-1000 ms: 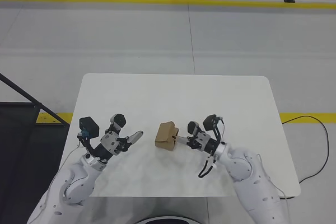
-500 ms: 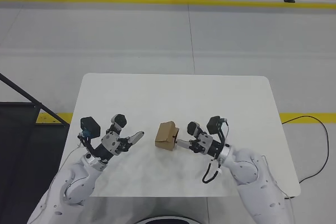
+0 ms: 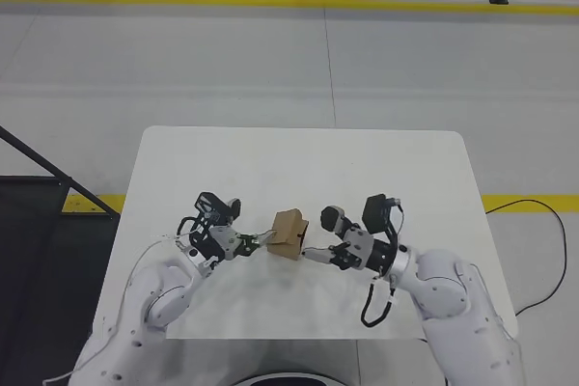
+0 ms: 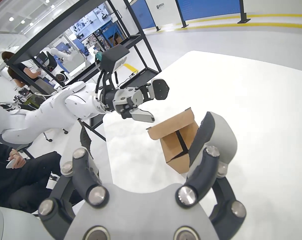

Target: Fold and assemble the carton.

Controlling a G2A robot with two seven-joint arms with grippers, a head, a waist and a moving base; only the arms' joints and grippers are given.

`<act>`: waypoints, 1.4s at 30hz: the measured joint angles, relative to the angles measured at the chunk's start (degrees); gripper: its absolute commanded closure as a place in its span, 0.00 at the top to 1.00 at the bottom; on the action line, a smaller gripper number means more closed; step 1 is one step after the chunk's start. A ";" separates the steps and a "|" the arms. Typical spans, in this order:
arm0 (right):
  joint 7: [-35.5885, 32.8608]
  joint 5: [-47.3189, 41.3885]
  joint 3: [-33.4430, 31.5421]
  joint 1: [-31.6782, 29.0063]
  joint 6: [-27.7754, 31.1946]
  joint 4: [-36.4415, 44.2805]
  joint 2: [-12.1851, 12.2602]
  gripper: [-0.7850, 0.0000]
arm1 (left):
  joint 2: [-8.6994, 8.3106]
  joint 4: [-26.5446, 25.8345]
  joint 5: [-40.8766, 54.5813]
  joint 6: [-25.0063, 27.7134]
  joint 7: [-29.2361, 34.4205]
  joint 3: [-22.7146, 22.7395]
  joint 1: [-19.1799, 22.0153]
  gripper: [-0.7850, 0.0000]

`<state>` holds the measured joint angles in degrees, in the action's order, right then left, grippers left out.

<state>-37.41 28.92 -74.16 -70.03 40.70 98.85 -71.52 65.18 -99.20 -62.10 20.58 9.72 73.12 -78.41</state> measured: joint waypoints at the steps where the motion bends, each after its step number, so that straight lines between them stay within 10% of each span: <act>1: -0.98 -0.26 0.37 0.62 -0.47 -0.25 0.07 1.00 | 0.17 0.60 0.36 -0.25 -0.23 -0.76 0.68 1.00; 42: -12.71 -7.48 12.36 12.61 -8.03 -8.83 0.91 1.00 | 1.50 5.11 -0.33 -1.24 0.39 -4.78 5.04 1.00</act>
<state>-50.12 21.44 -61.79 -57.42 32.67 90.02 -70.61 66.68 -94.09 -62.43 19.34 10.11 68.34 -73.37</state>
